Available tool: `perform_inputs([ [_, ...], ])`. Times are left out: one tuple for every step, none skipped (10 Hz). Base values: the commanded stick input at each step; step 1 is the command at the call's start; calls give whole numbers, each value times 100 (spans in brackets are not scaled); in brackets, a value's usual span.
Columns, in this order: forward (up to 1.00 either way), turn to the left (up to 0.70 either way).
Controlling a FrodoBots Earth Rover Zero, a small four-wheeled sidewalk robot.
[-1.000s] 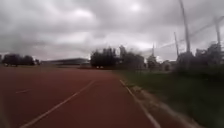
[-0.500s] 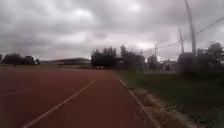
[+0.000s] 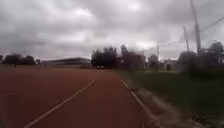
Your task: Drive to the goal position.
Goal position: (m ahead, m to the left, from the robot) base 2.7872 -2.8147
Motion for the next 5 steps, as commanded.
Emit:
perform_inputs([
  [70, -4],
  [70, 0],
  [70, 0],
  [70, 0],
  [70, 0],
])
